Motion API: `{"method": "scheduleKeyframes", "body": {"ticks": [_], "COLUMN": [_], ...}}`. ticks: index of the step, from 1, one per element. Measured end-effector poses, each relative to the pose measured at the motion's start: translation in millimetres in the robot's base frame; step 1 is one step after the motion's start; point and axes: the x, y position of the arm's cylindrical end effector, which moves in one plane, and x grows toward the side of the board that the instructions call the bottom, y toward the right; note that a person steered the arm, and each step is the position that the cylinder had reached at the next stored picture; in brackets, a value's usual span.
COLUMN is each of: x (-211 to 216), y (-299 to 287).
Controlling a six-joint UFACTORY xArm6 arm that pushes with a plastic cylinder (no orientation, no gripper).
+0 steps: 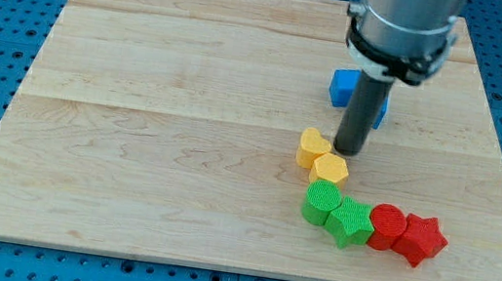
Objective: Adjust the yellow blocks green blocks diagonally
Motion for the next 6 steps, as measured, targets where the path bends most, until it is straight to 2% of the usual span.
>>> {"method": "scheduleKeyframes", "body": {"ticks": [1, 3, 4, 6], "x": [11, 78, 72, -8], "y": [51, 48, 27, -19]}}
